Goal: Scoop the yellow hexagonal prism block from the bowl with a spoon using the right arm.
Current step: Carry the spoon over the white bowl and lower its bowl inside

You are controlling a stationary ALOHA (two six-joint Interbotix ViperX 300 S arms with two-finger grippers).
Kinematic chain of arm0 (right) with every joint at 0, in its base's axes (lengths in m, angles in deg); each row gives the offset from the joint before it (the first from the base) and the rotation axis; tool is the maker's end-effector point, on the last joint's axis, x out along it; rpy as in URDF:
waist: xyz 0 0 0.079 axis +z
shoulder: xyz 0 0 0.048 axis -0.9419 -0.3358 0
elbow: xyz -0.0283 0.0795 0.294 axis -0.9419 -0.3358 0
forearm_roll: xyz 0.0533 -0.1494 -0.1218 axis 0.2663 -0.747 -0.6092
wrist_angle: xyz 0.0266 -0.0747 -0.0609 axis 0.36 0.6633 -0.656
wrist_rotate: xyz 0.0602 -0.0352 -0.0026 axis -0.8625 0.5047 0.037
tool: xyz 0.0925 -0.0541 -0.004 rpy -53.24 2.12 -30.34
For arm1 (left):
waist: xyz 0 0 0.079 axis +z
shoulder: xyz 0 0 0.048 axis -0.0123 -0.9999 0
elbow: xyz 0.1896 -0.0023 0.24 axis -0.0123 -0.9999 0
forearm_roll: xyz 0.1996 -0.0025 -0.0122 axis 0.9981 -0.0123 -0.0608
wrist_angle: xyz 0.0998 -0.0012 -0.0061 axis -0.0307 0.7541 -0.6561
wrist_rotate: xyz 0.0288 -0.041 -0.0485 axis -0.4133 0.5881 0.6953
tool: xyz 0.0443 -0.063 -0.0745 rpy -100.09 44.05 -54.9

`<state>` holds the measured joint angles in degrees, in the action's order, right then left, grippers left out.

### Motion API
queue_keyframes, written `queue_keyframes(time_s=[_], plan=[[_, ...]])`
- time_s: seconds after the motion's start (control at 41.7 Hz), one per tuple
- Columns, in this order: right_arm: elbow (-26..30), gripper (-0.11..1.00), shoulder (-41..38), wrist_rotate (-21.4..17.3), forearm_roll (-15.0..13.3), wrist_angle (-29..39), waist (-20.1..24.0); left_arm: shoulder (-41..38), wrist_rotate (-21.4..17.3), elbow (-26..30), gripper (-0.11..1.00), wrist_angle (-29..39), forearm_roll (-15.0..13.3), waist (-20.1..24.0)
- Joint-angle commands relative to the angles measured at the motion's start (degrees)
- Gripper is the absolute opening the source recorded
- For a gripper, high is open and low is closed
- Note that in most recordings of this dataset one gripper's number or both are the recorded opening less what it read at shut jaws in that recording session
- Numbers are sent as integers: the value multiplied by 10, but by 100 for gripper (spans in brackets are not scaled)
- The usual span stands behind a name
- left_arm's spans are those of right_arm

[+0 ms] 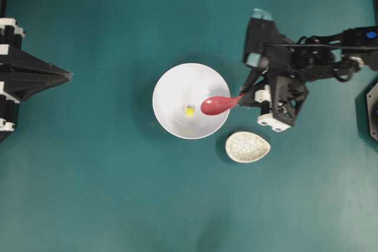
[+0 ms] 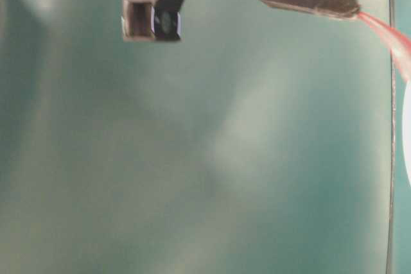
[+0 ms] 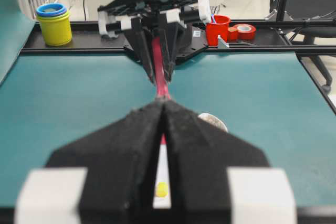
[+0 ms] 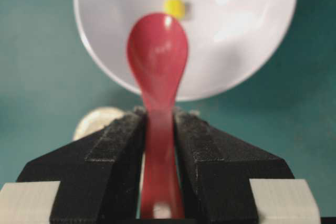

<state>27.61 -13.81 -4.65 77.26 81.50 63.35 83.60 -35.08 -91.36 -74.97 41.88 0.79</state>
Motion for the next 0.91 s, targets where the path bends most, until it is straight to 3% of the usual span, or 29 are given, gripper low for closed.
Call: queue_keyframes(time_s=[0.0,0.408,0.887], plan=[[33,23,-10,-4,-4,26,-2,-5,-1,9,0,-4,2,1],[112,23,-76,-33,-56,108,-4,-4,-1,9,0,-4,3,1],[126,23,-110,-32,-71,113,-4,-3,-1,10,0,-4,3,1]])
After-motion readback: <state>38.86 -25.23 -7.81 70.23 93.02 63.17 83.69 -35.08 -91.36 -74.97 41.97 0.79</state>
